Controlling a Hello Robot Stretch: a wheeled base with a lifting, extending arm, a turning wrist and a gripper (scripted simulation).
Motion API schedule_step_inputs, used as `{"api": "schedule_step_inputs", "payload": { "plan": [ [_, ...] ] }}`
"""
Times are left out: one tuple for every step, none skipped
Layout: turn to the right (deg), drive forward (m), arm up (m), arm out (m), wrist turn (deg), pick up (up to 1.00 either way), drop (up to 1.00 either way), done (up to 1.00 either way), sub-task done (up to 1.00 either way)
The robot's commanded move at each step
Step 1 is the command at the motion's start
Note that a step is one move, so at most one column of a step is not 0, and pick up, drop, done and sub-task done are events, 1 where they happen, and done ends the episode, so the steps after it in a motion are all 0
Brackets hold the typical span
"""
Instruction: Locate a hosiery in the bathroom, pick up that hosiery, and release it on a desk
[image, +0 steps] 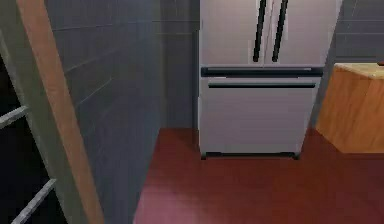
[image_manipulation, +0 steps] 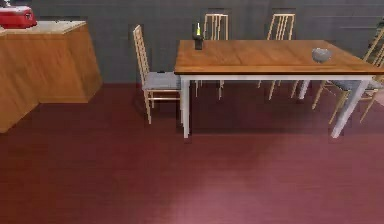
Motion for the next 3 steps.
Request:
{"api": "schedule_step_inputs", "payload": {
  "plan": [
    [45.0,0.00,0.00,0.00,0.0,0.00,0.00,0.00,0.00],
    [45.0,0.00,0.00,0.00,0.0,0.00,0.00,0.00,0.00],
    [0.0,0.25,0.00,0.00,0.0,0.00,0.00,0.00,0.00]
  ]
}}
